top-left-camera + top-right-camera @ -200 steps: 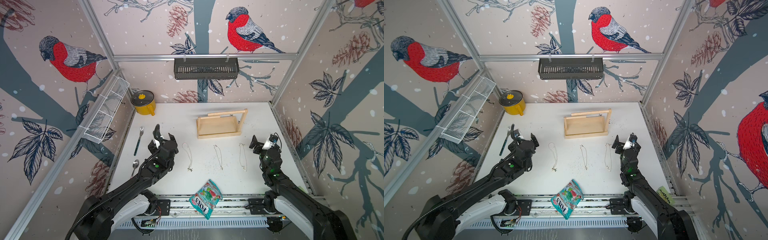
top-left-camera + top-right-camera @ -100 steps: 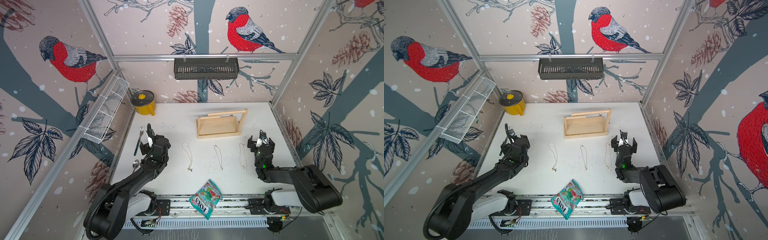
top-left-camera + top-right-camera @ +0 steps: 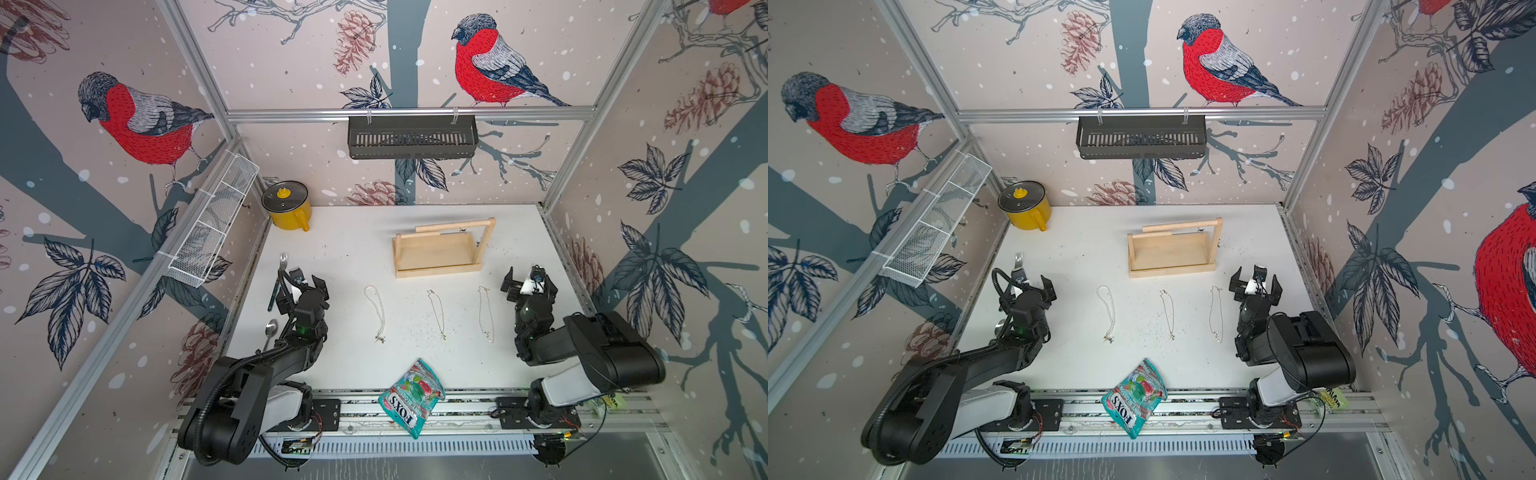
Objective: Take the necklace off the jewelry display stand
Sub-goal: Reset both arms
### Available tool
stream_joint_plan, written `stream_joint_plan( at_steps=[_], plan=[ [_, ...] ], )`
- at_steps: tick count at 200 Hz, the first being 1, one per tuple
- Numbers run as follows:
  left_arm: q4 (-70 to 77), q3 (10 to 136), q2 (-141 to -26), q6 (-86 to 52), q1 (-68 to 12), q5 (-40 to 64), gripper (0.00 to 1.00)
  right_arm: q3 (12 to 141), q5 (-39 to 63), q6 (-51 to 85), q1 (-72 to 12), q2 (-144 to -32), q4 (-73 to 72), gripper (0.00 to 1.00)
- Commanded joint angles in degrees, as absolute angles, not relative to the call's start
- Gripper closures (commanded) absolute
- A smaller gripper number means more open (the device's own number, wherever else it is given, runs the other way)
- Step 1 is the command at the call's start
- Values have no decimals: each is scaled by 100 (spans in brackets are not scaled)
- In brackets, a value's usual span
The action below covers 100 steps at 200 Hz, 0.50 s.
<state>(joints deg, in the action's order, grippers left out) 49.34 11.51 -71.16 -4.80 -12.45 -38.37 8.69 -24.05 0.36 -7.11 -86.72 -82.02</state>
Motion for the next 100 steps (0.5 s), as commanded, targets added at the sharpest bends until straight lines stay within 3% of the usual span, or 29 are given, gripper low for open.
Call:
stream_joint_plan(
  at_steps=[1,36,58,81,100],
  plan=[
    [5876,1338,-7516,-211,-1144,-3343,4,1179,-2195,441,-520,-8680,-7341,0],
    [6909,1571,-8635,135,-928,-2778,1,1231,-2135,524,-455,-8632,-7136,0],
    [6234,1695,-8449,-154,-670,-2355,1,1230,-2118,523,-453,-8632,-7161,1],
    [7502,1298,-8896,-297,-448,-2254,2,1234,-2118,519,-455,-8642,-7163,0],
    [7067,1397,-8763,-276,-448,-2224,2,1230,-2105,527,-440,-8637,-7163,0]
  ],
)
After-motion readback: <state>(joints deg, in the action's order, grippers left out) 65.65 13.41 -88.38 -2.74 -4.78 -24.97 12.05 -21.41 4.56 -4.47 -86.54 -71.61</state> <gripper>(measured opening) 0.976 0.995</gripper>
